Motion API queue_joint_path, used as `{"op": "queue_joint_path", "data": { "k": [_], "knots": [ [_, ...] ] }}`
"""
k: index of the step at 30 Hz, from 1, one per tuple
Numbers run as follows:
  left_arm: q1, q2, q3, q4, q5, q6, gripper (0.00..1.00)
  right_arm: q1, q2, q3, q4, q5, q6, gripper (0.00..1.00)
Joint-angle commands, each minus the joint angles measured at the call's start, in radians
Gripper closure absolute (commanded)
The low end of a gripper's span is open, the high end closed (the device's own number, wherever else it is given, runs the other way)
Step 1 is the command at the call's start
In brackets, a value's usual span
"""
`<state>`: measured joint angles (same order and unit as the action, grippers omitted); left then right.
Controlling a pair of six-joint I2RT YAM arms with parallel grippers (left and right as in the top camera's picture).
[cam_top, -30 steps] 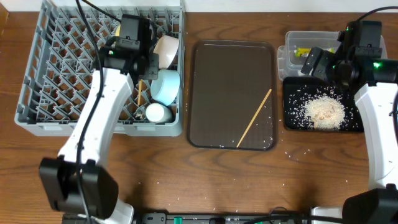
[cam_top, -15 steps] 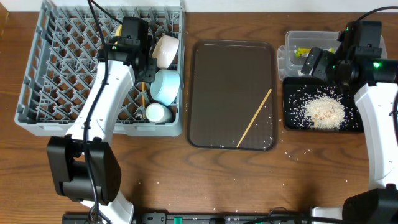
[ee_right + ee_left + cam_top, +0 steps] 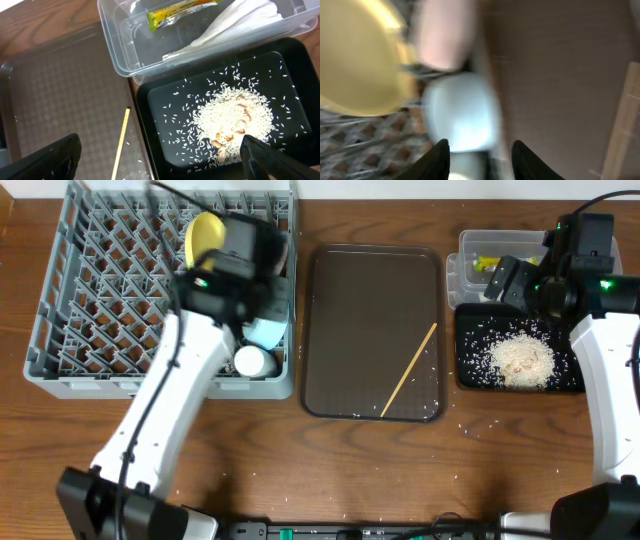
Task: Sort waste into correct bins and load items into the dishwasher
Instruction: 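Move the left gripper back to the brown tray and grasp the second chopstick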
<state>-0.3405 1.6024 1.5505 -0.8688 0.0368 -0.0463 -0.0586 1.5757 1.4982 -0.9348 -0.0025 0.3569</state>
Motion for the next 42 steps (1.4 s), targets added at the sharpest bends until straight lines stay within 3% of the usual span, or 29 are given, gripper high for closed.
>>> {"op": "queue_joint_path", "data": {
  "k": [1,10,18,42],
  "knots": [
    [-0.127,0.026,-0.011,-0.014,0.087,-0.109,0.58,0.011,0.001,0.005,-0.001,0.01,0.013,0.01],
    [-0.388,0.217,-0.056,0.086,0.084,-0.151,0.57,0.011,0.001,0.005,-0.001,0.01,0.013,0.01],
    [-0.498,0.376,-0.056,0.196,0.084,-0.151,0.57,0.011,0.001,0.005,-0.001,0.01,0.013,0.01],
    [-0.522,0.554,-0.056,0.359,0.083,-0.158,0.57,0.011,0.001,0.005,-0.001,0.01,0.013,0.01]
  ]
}}
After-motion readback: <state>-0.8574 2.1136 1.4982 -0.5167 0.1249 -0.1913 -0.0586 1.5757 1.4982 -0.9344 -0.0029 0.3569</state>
